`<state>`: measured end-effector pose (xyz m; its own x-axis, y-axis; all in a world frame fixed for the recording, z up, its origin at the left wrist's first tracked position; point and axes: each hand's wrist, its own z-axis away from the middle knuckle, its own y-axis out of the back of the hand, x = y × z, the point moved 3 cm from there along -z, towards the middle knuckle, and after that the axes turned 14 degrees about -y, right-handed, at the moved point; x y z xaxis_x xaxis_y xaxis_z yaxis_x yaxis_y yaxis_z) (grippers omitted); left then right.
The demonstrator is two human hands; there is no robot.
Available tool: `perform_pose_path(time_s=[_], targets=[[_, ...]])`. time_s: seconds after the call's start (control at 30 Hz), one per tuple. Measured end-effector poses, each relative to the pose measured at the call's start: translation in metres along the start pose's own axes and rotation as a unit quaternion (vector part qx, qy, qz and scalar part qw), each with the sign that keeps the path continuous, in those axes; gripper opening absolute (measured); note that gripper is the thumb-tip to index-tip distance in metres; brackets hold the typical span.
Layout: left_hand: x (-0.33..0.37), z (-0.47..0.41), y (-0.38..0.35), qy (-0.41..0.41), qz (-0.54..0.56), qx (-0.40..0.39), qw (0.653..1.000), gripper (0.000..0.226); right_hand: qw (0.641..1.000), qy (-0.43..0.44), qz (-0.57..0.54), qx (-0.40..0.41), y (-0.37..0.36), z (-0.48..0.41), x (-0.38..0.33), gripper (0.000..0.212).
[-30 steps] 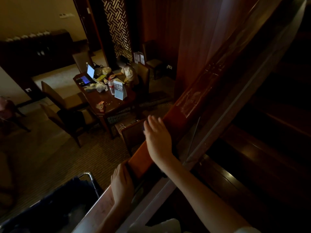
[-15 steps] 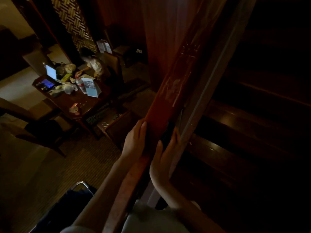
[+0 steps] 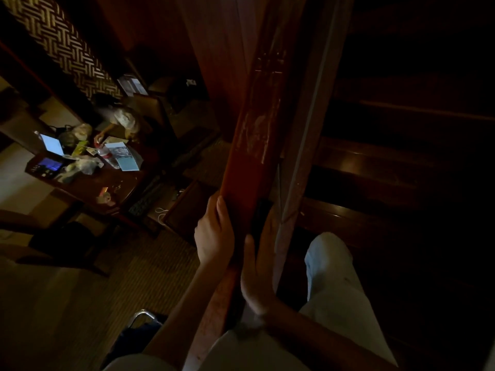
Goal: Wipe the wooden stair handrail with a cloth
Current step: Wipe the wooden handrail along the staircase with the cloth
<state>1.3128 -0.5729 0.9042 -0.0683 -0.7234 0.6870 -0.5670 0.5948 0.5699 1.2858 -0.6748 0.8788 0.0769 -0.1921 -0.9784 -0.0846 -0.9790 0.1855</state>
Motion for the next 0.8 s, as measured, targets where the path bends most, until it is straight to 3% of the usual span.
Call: perform_pose_path(time_s=[0.13,0.23,0.33,0.43,0.53,0.63,0.8], targets=[[-0.004,0.001,-0.001,-0.023,-0.033,0.009,0.999,0.048,0.994,-0.044,-0.083,0.053,0.011,-0.093,-0.033,0.045],[0.001,0.005,-0.001,-0.146,-0.044,-0.003,0.988,0.049,0.989,-0.068,-0.127,0.036,0.011,-0.104,-0.033,0.044],[0.003,0.01,-0.007,-0.267,-0.037,-0.055,0.962,0.047,0.978,-0.135,-0.157,-0.015,0.012,-0.043,0.004,0.038],[0.001,0.009,-0.008,-0.267,-0.042,-0.062,0.961,0.048,0.97,-0.161,-0.177,-0.038,0.019,0.0,0.021,0.023],[0.002,0.009,-0.007,-0.254,-0.047,-0.064,0.964,0.05,0.967,-0.161,-0.194,-0.026,0.03,-0.037,0.009,0.012],[0.007,0.009,-0.005,-0.234,-0.046,-0.064,0.969,0.051,0.944,-0.225,-0.242,-0.003,0.041,-0.089,-0.005,0.008],[0.011,0.009,-0.004,-0.234,-0.034,-0.062,0.97,0.05,0.9,-0.337,-0.264,-0.082,0.051,-0.105,0.004,0.013]])
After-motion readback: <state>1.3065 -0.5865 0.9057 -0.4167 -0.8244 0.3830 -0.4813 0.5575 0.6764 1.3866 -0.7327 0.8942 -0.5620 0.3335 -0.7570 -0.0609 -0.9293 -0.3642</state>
